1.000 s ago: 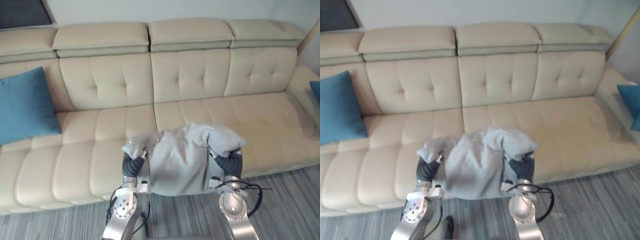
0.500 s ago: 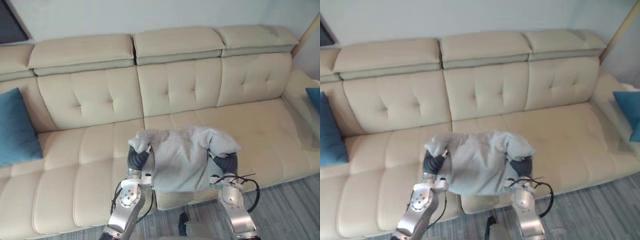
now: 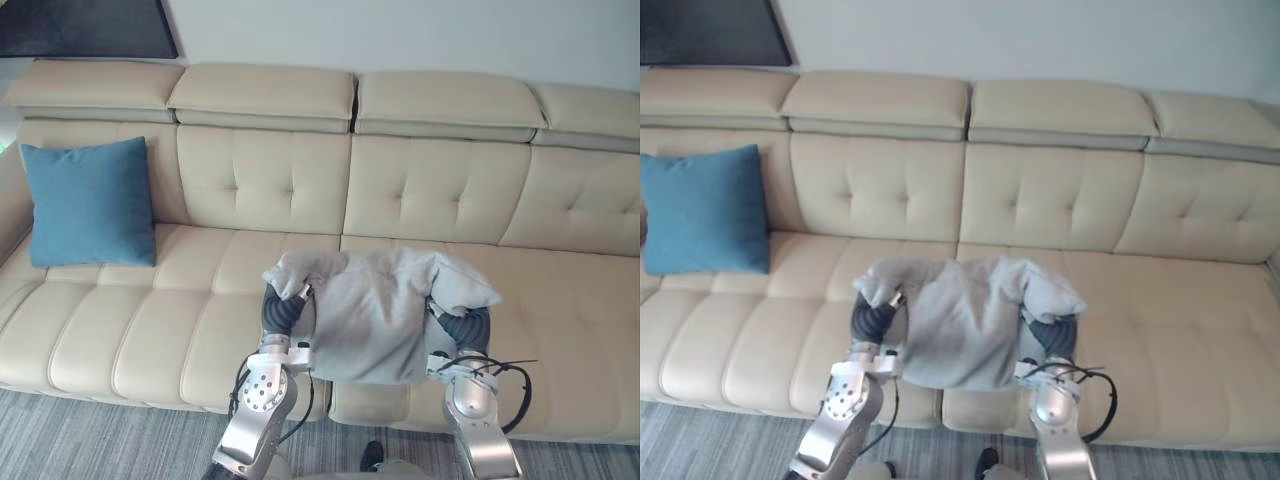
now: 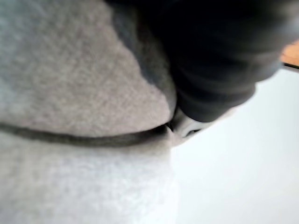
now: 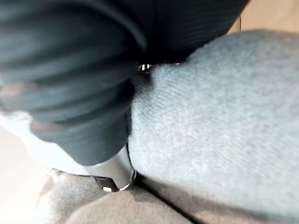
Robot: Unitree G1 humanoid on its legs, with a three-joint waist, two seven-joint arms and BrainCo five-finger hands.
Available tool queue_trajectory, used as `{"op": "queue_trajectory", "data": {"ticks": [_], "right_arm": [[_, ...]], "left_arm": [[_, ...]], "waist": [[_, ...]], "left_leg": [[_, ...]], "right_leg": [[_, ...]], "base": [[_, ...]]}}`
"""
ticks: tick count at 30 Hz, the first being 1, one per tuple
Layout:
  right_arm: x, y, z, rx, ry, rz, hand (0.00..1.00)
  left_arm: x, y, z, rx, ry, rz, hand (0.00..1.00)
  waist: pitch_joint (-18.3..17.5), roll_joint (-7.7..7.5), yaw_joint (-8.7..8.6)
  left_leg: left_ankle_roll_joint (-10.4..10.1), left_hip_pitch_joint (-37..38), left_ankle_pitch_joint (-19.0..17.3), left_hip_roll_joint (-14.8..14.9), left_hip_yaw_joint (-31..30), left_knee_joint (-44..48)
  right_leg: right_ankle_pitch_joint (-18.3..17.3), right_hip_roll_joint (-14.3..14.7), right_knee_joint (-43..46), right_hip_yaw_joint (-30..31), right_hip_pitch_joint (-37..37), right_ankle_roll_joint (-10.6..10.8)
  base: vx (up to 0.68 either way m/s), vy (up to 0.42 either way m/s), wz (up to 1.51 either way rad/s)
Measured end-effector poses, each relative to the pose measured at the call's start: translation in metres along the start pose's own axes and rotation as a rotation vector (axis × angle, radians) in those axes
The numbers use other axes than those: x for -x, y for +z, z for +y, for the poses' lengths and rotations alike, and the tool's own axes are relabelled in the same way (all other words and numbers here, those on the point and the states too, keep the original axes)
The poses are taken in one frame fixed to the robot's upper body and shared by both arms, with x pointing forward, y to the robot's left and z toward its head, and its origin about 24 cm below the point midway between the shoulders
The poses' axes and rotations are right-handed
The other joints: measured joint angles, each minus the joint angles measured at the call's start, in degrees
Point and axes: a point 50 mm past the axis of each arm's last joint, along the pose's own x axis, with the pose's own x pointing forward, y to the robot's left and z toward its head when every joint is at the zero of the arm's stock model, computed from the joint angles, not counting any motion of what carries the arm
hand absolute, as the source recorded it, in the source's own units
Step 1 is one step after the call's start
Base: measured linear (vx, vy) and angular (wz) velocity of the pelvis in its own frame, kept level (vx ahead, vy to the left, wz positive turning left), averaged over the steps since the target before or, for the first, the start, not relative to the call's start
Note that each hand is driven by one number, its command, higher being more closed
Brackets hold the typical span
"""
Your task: Pick up cushions and gather them together orderly.
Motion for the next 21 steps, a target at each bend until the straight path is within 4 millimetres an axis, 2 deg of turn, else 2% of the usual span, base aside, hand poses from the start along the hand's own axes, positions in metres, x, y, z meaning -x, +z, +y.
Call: {"op": "queue_trajectory", "data": {"ticks": [2, 5, 9, 15, 16, 19, 21], "right_arm": [[-0.009, 0.004, 0.004, -0.003, 0.0, -0.022, 1.0], [-0.031, 0.012, 0.012, 0.0, 0.0, -0.071, 1.0], [-0.058, 0.032, 0.022, 0.001, 0.001, -0.156, 1.0], [-0.091, 0.061, 0.041, -0.019, 0.005, -0.235, 1.0], [-0.099, 0.072, 0.045, -0.031, 0.002, -0.258, 1.0], [-0.113, 0.089, 0.048, -0.049, -0.007, -0.289, 1.0], [-0.132, 0.112, 0.053, -0.054, -0.016, -0.331, 1.0]], "left_arm": [[-0.004, 0.001, -0.001, -0.01, -0.006, -0.009, 1.0], [-0.022, 0.008, -0.001, -0.065, -0.035, -0.046, 1.0], [-0.046, 0.03, -0.001, -0.114, -0.027, -0.144, 1.0], [-0.082, 0.061, -0.002, -0.165, 0.039, -0.267, 1.0], [-0.093, 0.072, -0.002, -0.173, 0.055, -0.3, 1.0], [-0.108, 0.089, -0.005, -0.181, 0.076, -0.349, 1.0], [-0.127, 0.109, -0.006, -0.205, 0.098, -0.398, 1.0]], "waist": [[-0.5, -0.16, -0.29], [-0.7, -0.29, -1.07], [-0.6, -0.31, -1.15], [0.9, -0.36, -0.72], [2.5, -0.34, -0.64], [5.1, -0.32, -0.39], [6.9, -0.35, -0.44]], "left_leg": [[0.1, 0.6, 0.9, -0.5, 0.7, -2.3], [0.1, 0.3, 2.3, -1.2, 1.0, -4.5], [0.4, -3.6, 3.8, -1.9, 1.0, -5.4], [0.4, -10.2, 4.9, -1.9, 1.1, -4.0], [0.4, -11.8, 4.9, -1.9, 1.2, -3.1], [0.4, -14.7, 4.9, -1.8, 1.1, -1.5], [0.6, -18.6, 5.3, -1.9, 1.3, -0.6]], "right_leg": [[1.2, 0.2, -2.3, 1.0, 0.0, 0.1], [4.1, 0.4, -6.3, 1.4, 0.0, 0.0], [8.2, 0.4, -11.0, 1.7, -2.3, -0.2], [10.3, 0.0, -11.0, 2.7, -8.4, -0.9], [10.6, 0.0, -10.7, 2.9, -9.8, -1.0], [11.0, -0.2, -10.1, 3.2, -12.2, -1.1], [11.8, -0.4, -9.4, 3.7, -16.3, -1.3]], "base": [[0.0, 0.027, -0.26], [0.01, 0.008, -0.09], [-0.02, 0.0, 0.0], [-0.07, -0.009, 0.0], [-0.06, -0.008, -0.02], [-0.1, -0.015, -0.01], [-0.12, -0.015, -0.04]]}}
